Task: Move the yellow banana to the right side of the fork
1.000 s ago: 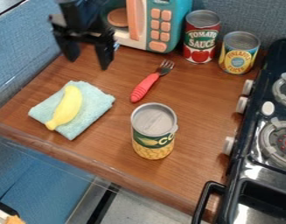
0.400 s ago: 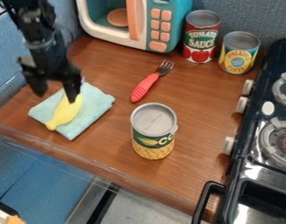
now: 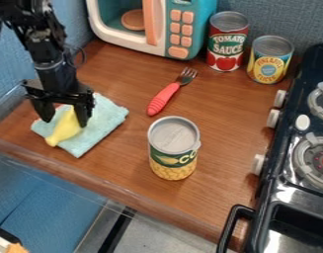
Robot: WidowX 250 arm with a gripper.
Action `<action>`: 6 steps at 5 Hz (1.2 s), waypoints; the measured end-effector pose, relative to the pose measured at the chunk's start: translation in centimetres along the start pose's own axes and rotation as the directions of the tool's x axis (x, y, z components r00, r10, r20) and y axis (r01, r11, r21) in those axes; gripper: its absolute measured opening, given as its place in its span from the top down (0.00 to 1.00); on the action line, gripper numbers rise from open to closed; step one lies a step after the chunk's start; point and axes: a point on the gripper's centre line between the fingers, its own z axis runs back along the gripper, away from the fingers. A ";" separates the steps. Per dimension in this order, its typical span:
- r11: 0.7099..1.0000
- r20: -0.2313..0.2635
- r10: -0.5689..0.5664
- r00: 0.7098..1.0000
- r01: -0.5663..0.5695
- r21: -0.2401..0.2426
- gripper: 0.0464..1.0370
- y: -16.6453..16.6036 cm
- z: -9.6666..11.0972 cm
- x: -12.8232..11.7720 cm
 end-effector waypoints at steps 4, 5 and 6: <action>0.997 0.035 -0.037 0.999 0.039 -0.065 0.51 -3.4 2.3 1.6; 0.987 0.118 -0.106 0.987 0.118 -0.106 0.51 -7.7 5.6 4.3; 0.973 0.167 -0.166 0.972 0.190 -0.134 0.51 -11.9 7.0 6.0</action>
